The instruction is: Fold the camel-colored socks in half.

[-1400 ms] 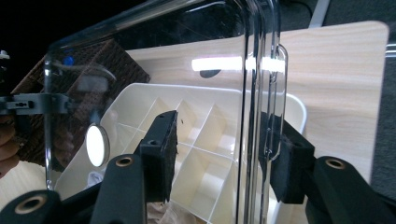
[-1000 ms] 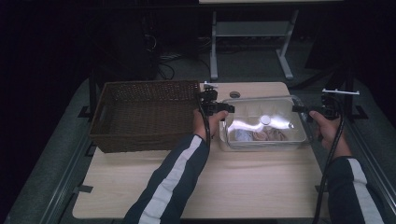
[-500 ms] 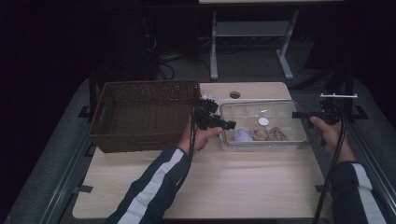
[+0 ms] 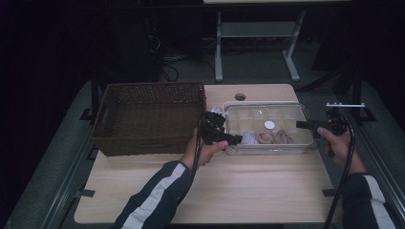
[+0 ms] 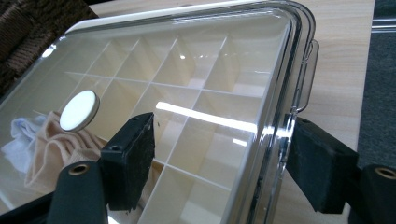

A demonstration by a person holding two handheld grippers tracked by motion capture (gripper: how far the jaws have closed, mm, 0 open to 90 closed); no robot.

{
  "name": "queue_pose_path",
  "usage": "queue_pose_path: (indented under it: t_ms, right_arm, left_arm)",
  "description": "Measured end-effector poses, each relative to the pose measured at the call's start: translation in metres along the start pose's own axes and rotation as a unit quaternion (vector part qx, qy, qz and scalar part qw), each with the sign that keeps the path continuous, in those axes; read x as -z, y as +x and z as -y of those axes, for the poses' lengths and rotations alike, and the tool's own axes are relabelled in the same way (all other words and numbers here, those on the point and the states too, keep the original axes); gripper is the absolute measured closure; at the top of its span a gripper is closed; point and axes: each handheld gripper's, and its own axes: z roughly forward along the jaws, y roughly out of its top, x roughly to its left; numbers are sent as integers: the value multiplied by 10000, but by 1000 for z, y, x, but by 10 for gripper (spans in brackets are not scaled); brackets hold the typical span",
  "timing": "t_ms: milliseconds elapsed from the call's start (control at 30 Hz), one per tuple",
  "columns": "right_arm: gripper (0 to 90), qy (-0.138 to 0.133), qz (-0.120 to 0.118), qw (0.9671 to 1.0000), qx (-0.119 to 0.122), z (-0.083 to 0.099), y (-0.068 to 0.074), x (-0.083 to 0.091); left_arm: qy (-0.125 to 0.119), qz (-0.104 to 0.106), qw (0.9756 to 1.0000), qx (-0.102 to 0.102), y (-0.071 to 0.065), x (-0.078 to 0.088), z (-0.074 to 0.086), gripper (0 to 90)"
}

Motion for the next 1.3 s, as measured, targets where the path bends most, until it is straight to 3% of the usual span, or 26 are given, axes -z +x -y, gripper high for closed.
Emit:
queue_pose_path:
  t_ms: [167, 233, 267, 300, 333, 367, 400, 433, 467, 533, 600, 700, 733, 800, 967, 1100, 1200, 1300]
  right_arm:
    - [266, 62, 34, 9999, 73, -1, 1, 1]
    - [265, 115, 16, 9999, 40, -2, 1, 1]
    - [265, 122, 9, 9999, 36, -3, 1, 1]
    - [266, 125, -15, 9999, 34, -3, 1, 0]
    - [267, 129, -39, 9999, 28, -3, 1, -1]
    - [266, 128, -56, 9999, 23, -3, 1, -1]
    - [265, 134, -46, 9999, 29, -3, 2, -2]
    - [265, 126, -44, 9999, 31, -3, 2, -2]
    - [265, 126, -45, 9999, 26, -3, 2, -2]
    - [265, 127, -39, 9999, 56, -3, 2, -2]
    - [264, 131, -31, 9999, 57, -3, 2, -2]
    - [260, 146, 2, 9999, 60, -4, 4, -2]
    - [259, 161, 8, 9998, 72, -4, 4, -2]
    - [257, 174, 16, 9998, 102, -4, 5, -2]
    - [249, 188, 0, 9997, 127, -4, 5, -2]
    - [234, 217, 21, 9996, 157, -6, 8, -5]
    - [232, 181, 73, 9997, 152, -8, 8, -7]
    - [232, 114, 105, 9998, 146, -9, 7, -9]
  left_arm:
    - [36, -196, 9997, 112, 2, -3, -1, 216]
    - [-1, 57, 9997, 216, 3, 0, -3, 177]
    - [54, -64, 9997, 224, 3, 0, -4, 199]
    - [71, 20, 9996, 283, 4, 0, -5, 227]
    - [15, 241, 9991, 359, 6, 1, -7, 208]
    - [-135, 509, 9977, 424, 9, 4, -8, 192]
    - [-247, 813, 9945, 618, 13, 5, -9, 197]
    - [-219, 983, 9925, 692, 14, 4, -10, 200]
    - [-166, 1018, 9922, 694, 14, 2, -11, 203]
    - [-15, 606, 9961, 643, 14, -2, -13, 261]
    - [-73, 487, 9963, 699, 15, -4, -16, 277]
    - [27, -39, 9977, 678, 13, -8, -20, 288]
    - [40, -97, 9979, 635, 11, -9, -20, 281]
    - [241, -371, 9979, 472, 8, -10, -20, 178]
    - [568, -271, 9968, 492, 10, -11, -22, 189]
    - [872, -610, 9938, 317, 9, -22, -30, 194]
    - [909, -602, 9934, 370, 12, -29, -40, 184]
    - [882, -765, 9920, 482, 16, -36, -48, 185]
